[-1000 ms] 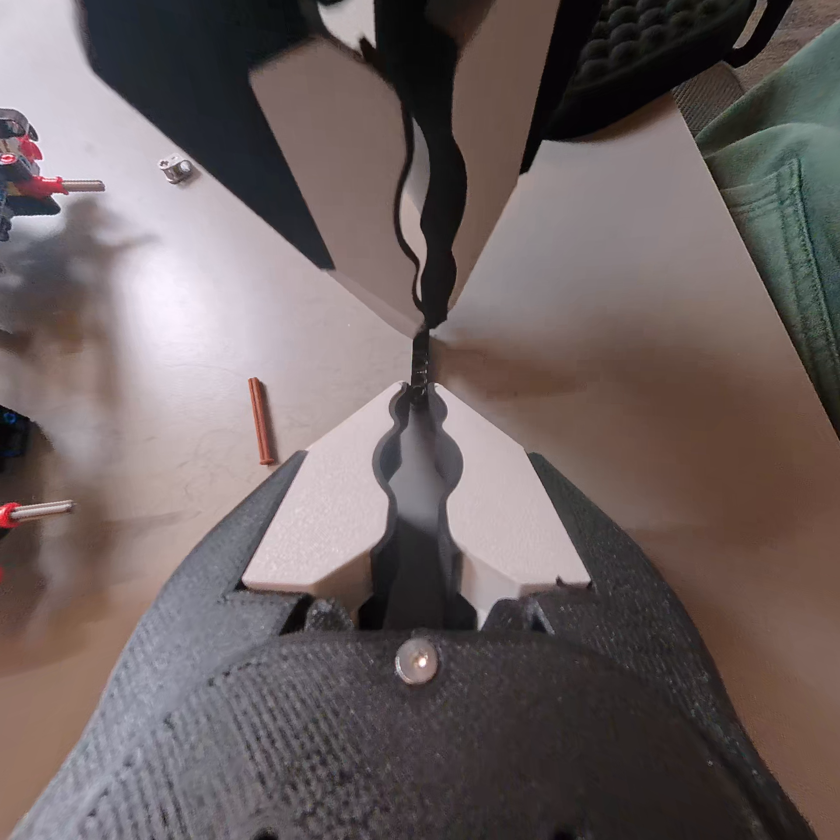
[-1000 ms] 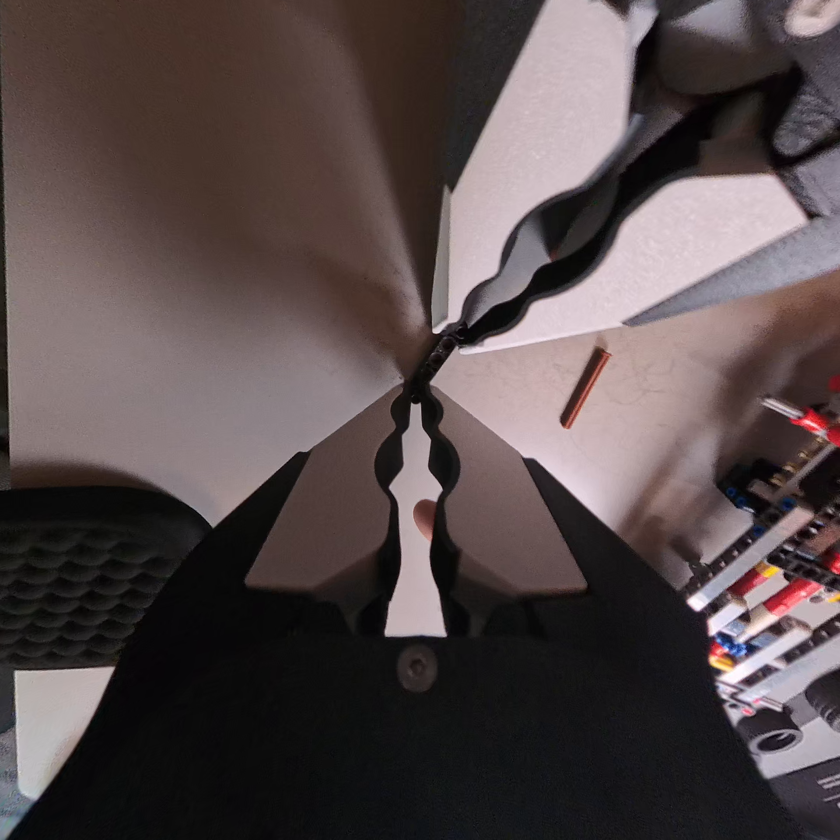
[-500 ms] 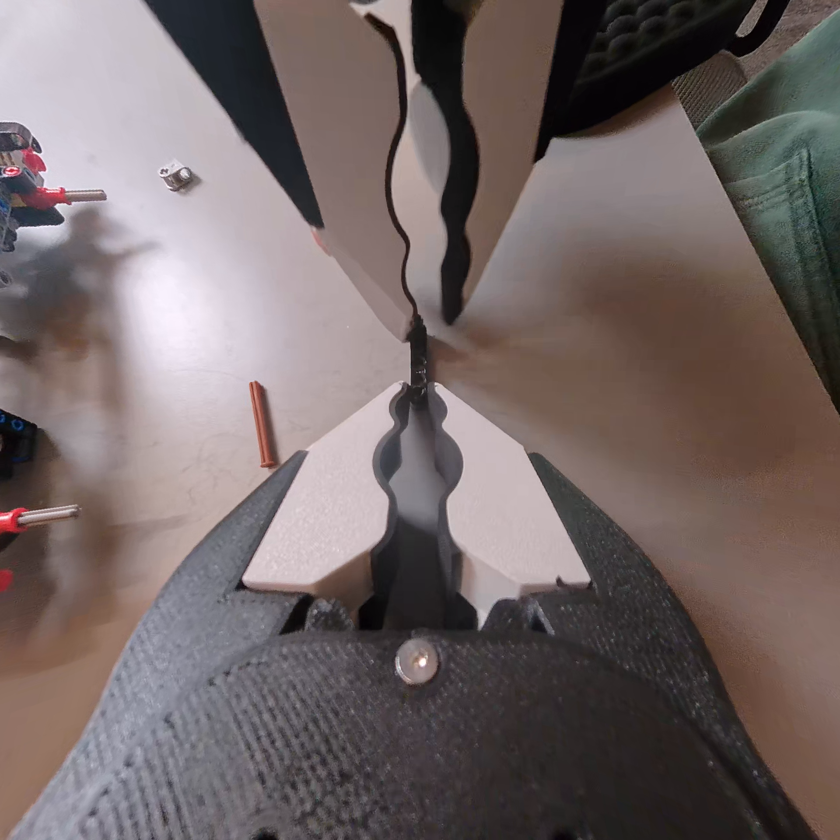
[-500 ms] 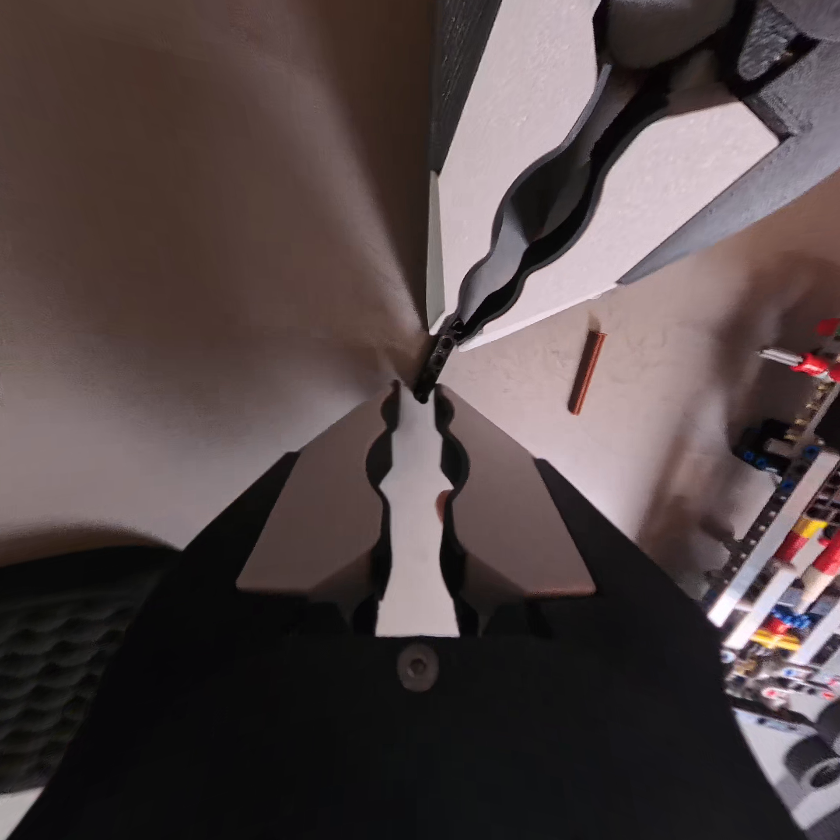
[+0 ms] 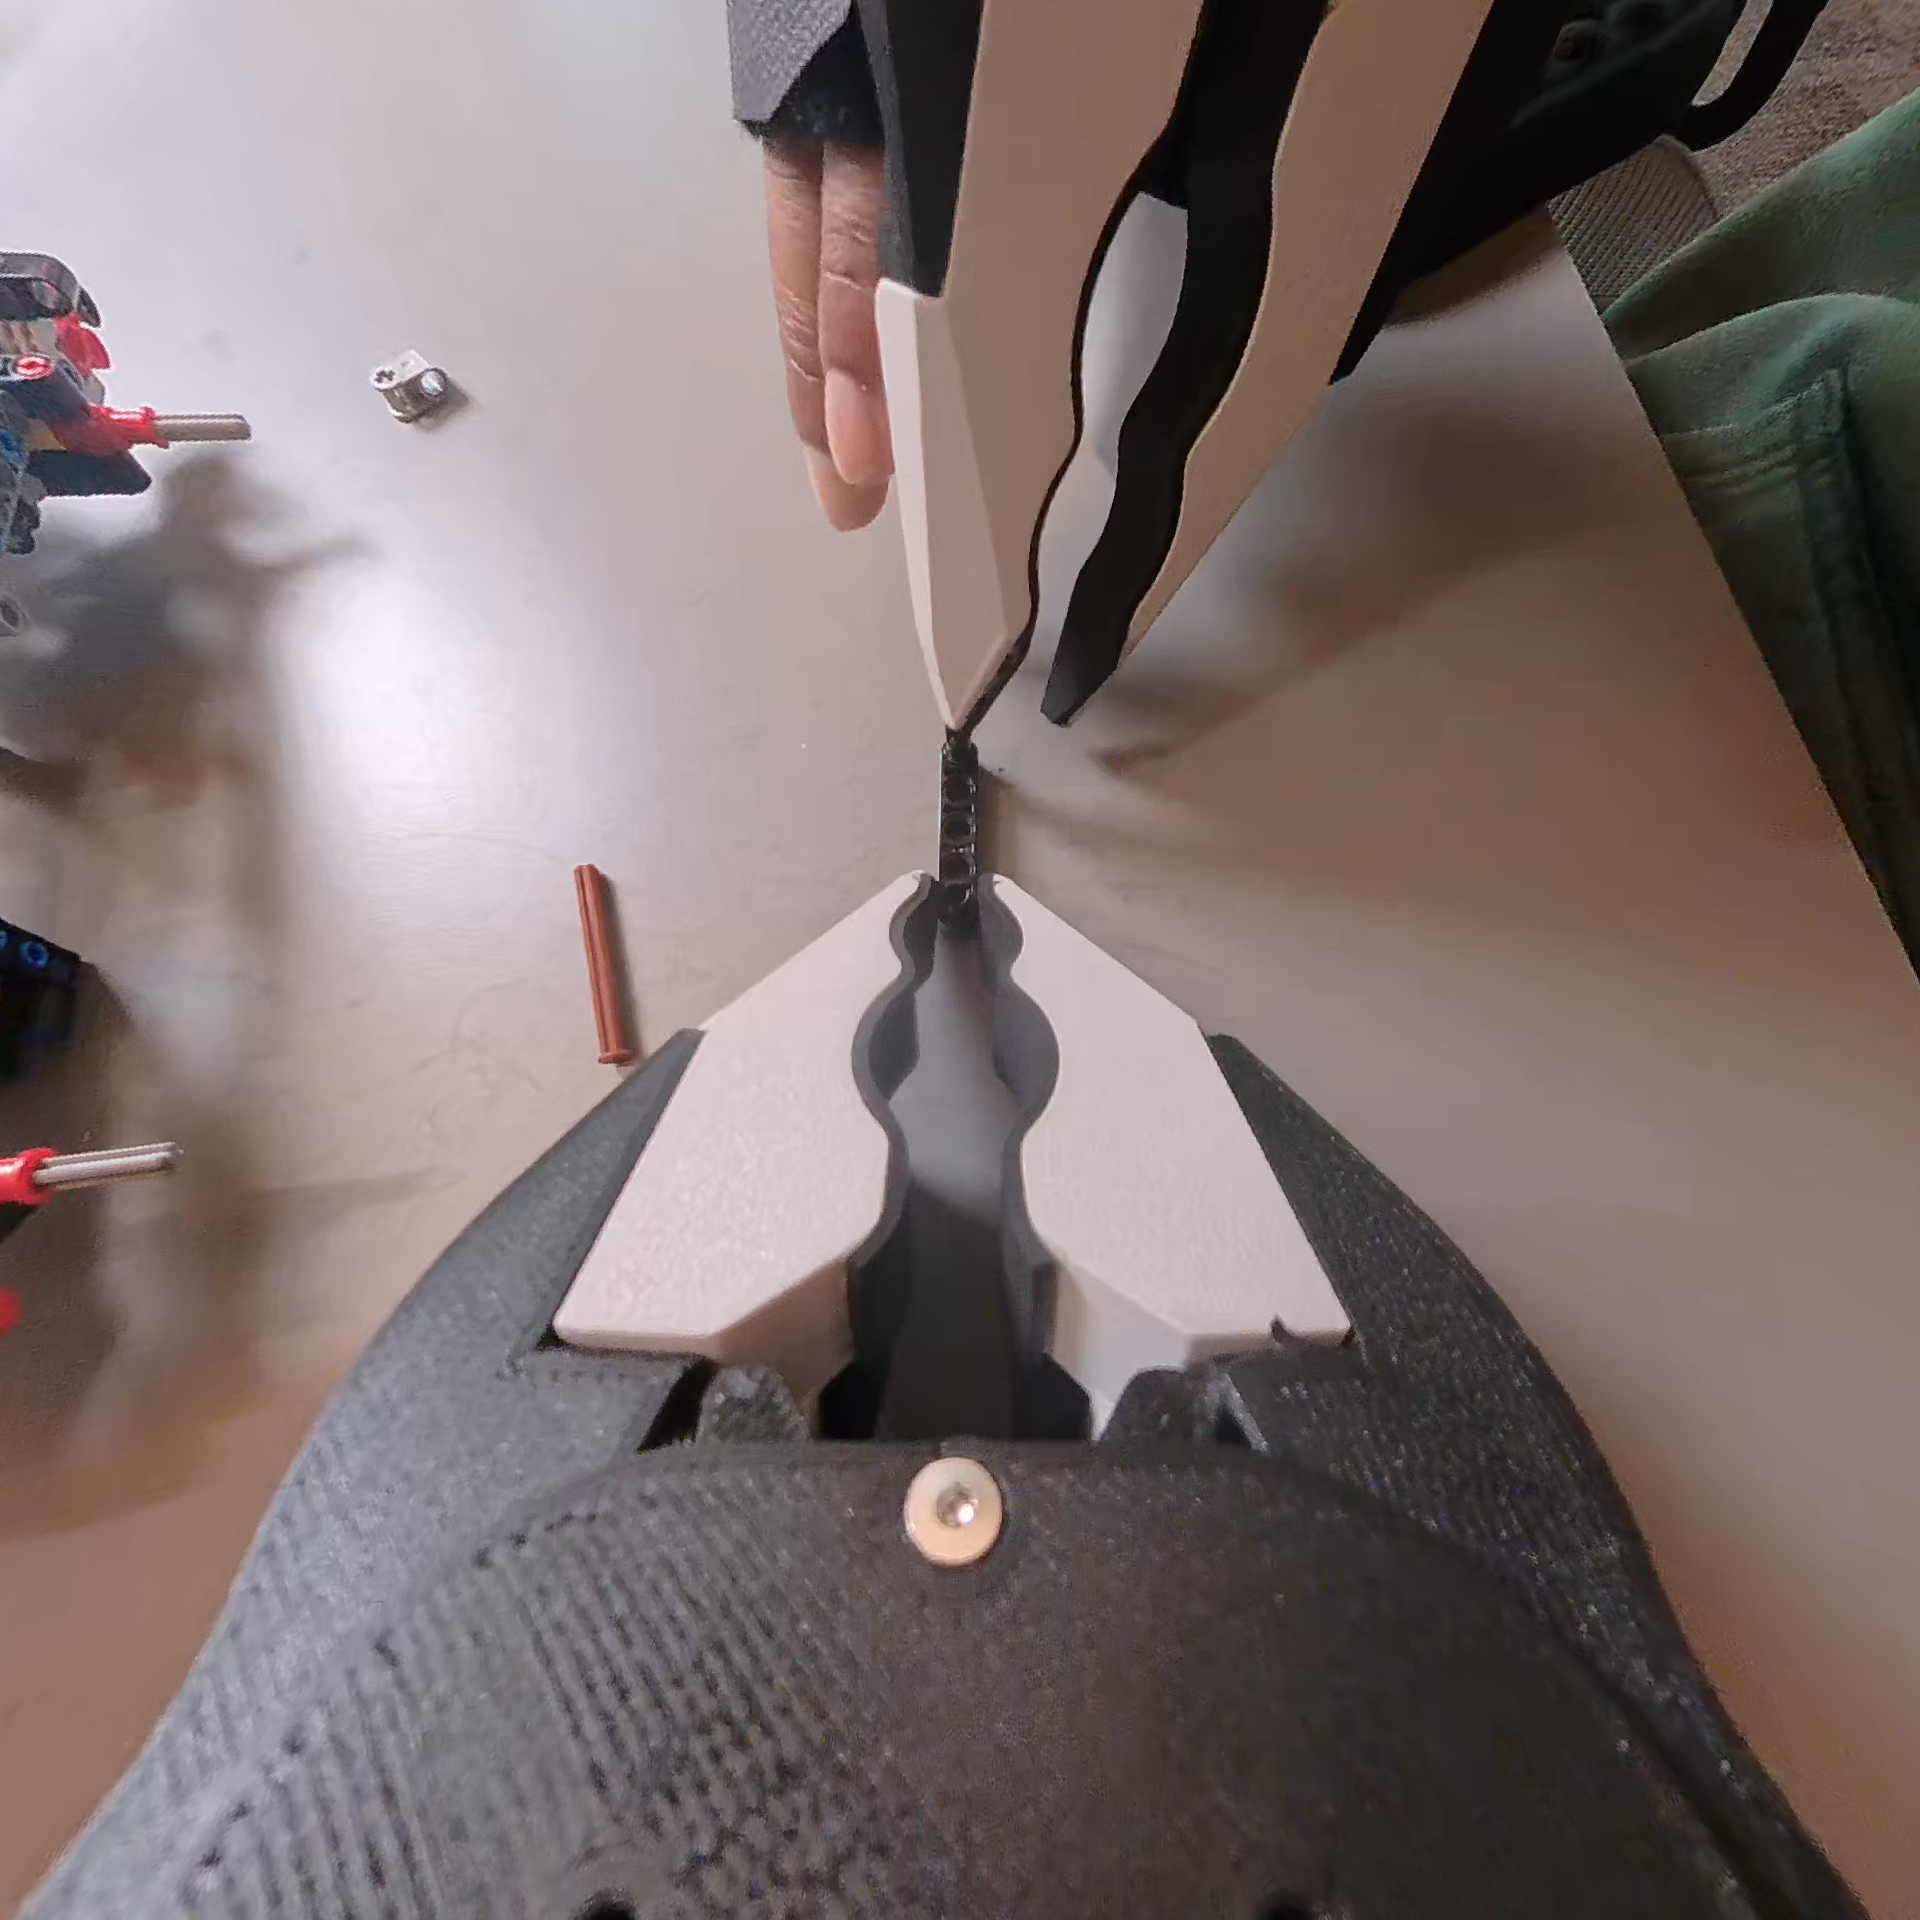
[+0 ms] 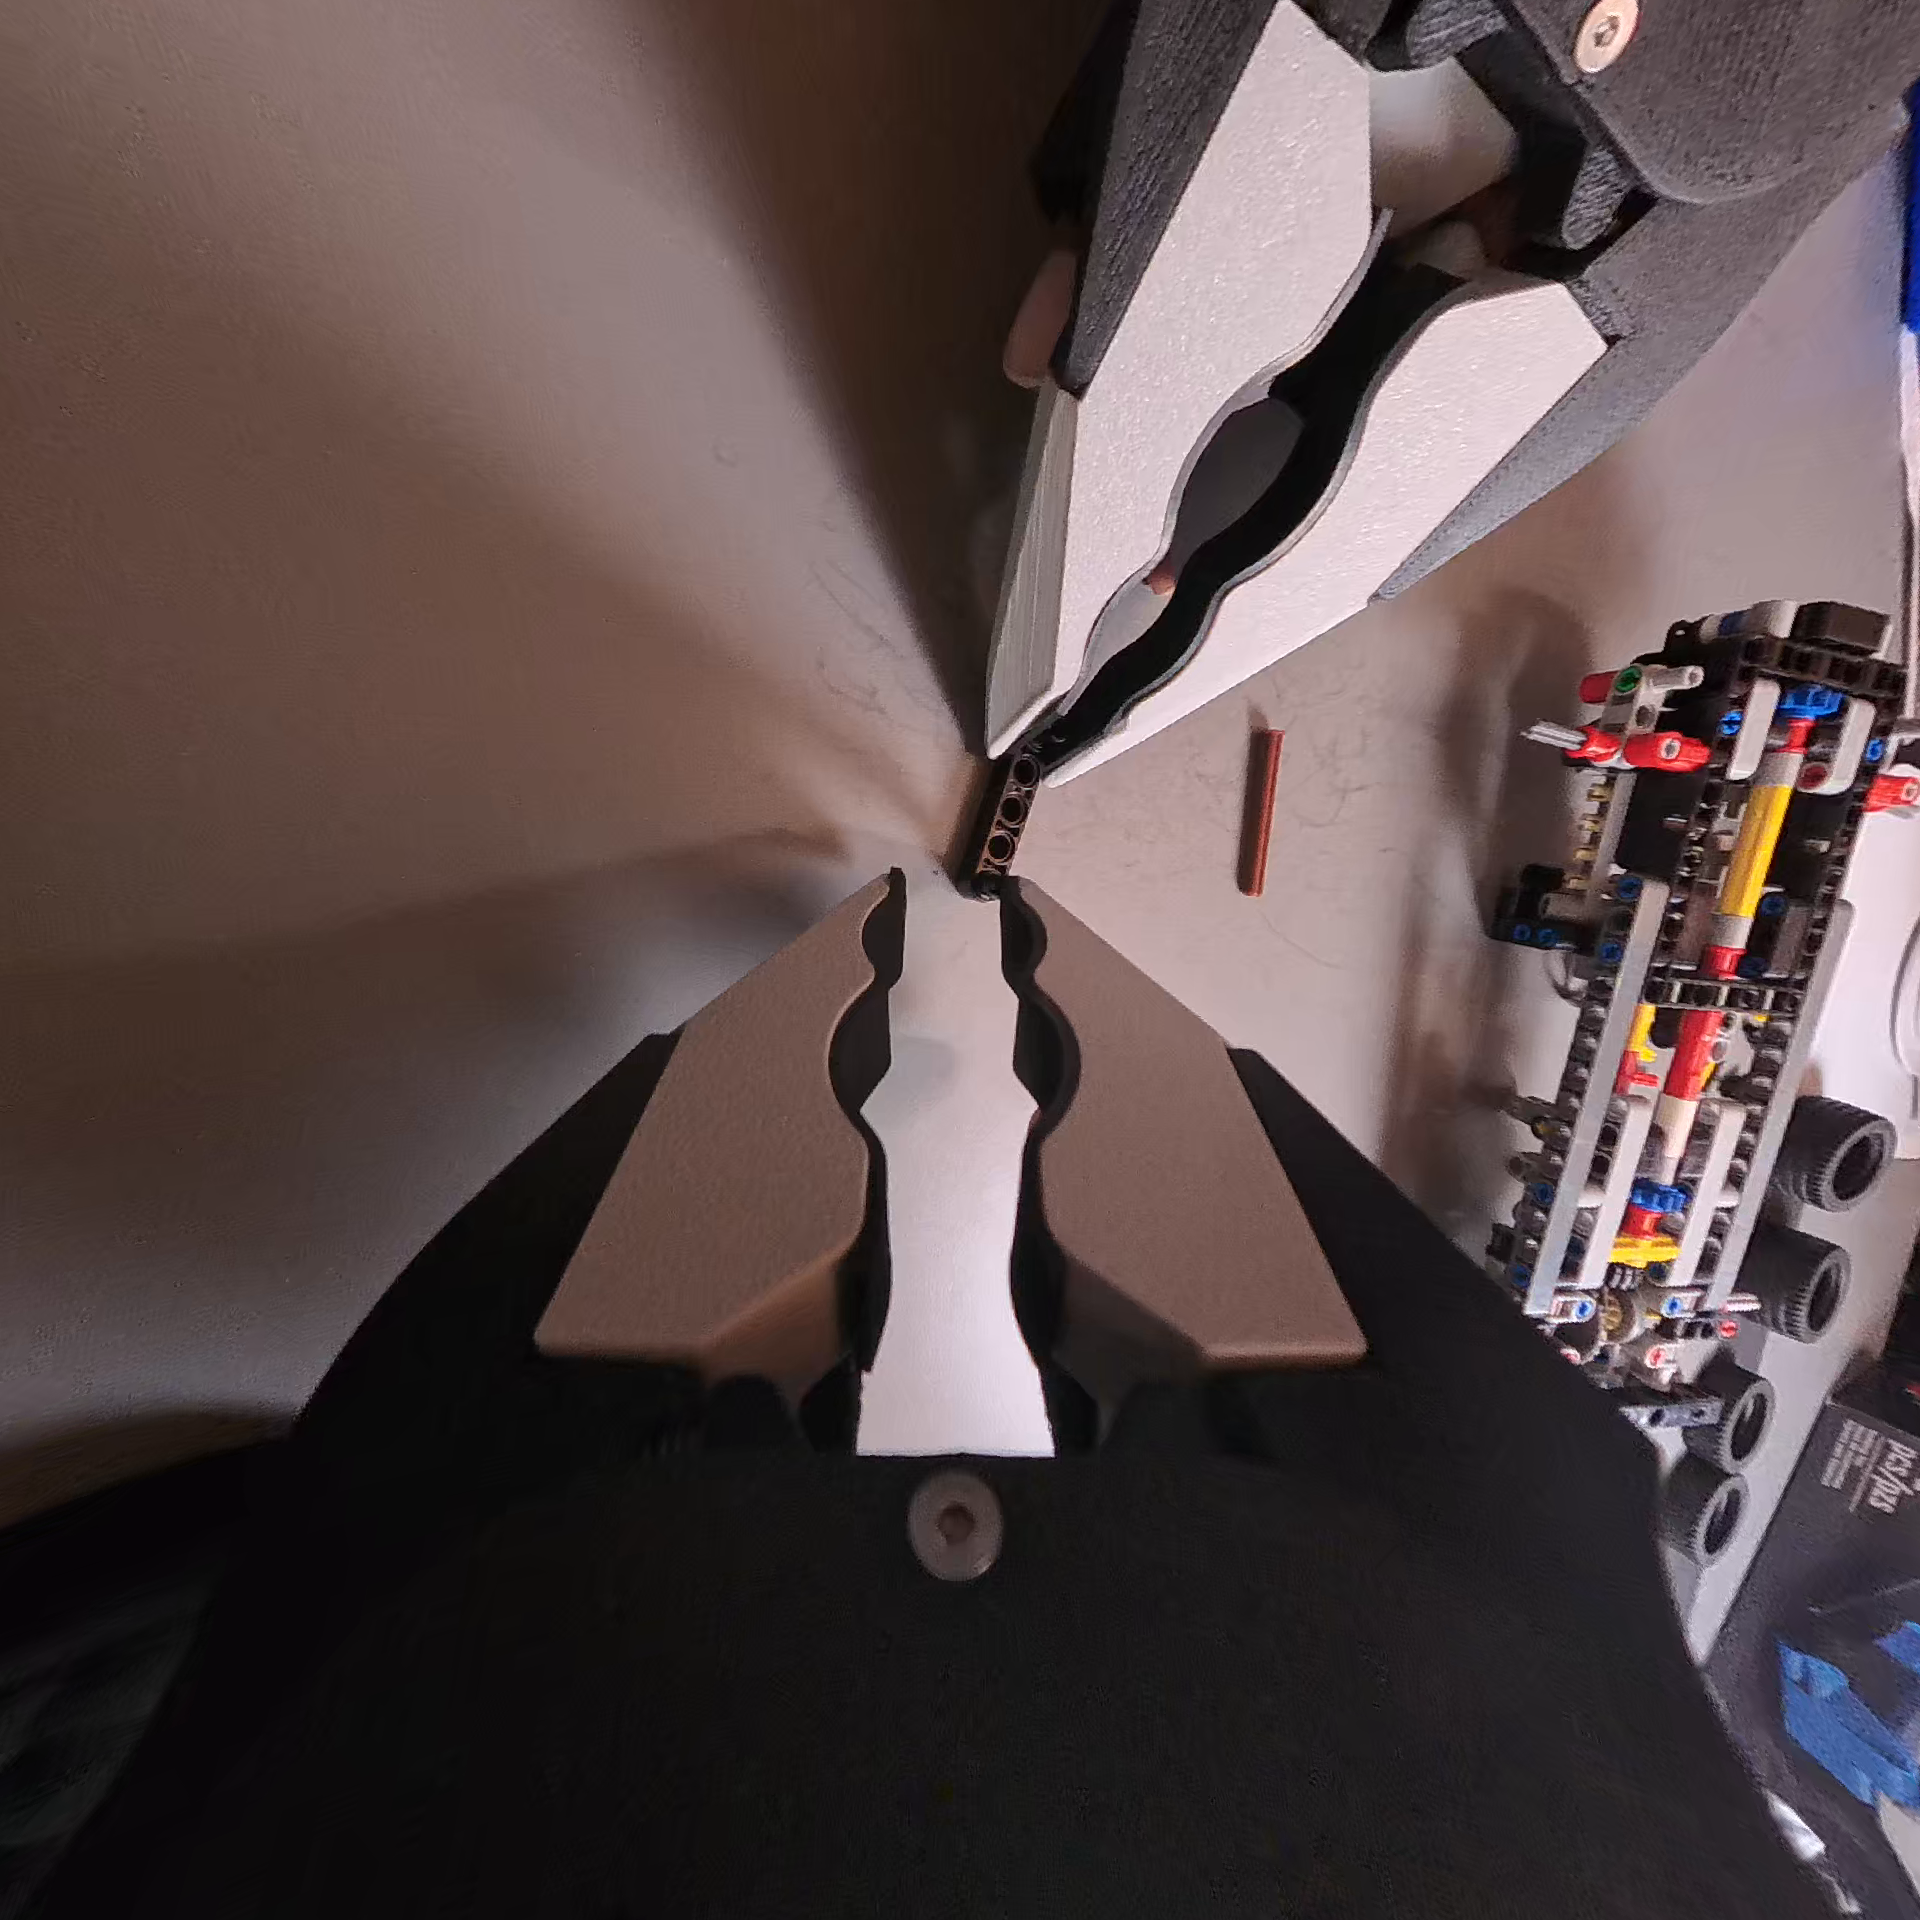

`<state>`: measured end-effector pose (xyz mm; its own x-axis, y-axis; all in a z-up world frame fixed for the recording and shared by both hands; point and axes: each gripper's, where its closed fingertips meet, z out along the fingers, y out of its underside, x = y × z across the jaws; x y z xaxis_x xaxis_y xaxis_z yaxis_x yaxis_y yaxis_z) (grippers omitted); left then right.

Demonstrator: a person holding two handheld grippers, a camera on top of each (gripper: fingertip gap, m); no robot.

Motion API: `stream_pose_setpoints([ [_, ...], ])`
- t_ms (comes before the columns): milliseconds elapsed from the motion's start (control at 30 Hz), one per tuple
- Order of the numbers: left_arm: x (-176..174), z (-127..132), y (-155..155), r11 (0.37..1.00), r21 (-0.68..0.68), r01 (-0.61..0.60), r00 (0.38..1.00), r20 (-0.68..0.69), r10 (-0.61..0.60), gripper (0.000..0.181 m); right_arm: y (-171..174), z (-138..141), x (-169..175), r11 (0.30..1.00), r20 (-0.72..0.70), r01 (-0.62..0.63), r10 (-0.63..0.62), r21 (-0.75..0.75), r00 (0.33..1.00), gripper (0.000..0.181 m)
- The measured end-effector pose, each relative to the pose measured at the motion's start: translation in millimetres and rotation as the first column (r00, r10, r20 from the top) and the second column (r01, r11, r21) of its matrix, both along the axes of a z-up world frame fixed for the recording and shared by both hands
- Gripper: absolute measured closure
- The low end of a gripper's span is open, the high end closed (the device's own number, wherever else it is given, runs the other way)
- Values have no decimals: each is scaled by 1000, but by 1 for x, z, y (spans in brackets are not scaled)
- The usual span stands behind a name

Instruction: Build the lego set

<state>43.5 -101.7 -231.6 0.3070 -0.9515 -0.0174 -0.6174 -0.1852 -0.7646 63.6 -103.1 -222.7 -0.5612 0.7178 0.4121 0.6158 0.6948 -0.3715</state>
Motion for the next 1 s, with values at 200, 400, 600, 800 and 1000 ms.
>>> stream_pose_setpoints([
  [200,0,0,0,1000,-12,-1,1000,4,1,175,3,-1,0,986,36,-60,55,157,998,168],
  [400,0,0,0,1000,-1,-2,1000,0,2,175,4,0,-1,979,68,-79,67,186,995,173],
  [600,0,0,0,1000,14,-2,1000,-4,2,175,1,-1,-1,998,36,9,-11,64,999,167],
  [800,2,12,-1,993,121,3,999,39,-8,175,12,8,-4,931,-124,204,-251,-303,960,155],
  [1000,3,29,4,985,164,-44,989,145,20,176,10,22,-15,932,-295,122,-230,-342,927,172],
])
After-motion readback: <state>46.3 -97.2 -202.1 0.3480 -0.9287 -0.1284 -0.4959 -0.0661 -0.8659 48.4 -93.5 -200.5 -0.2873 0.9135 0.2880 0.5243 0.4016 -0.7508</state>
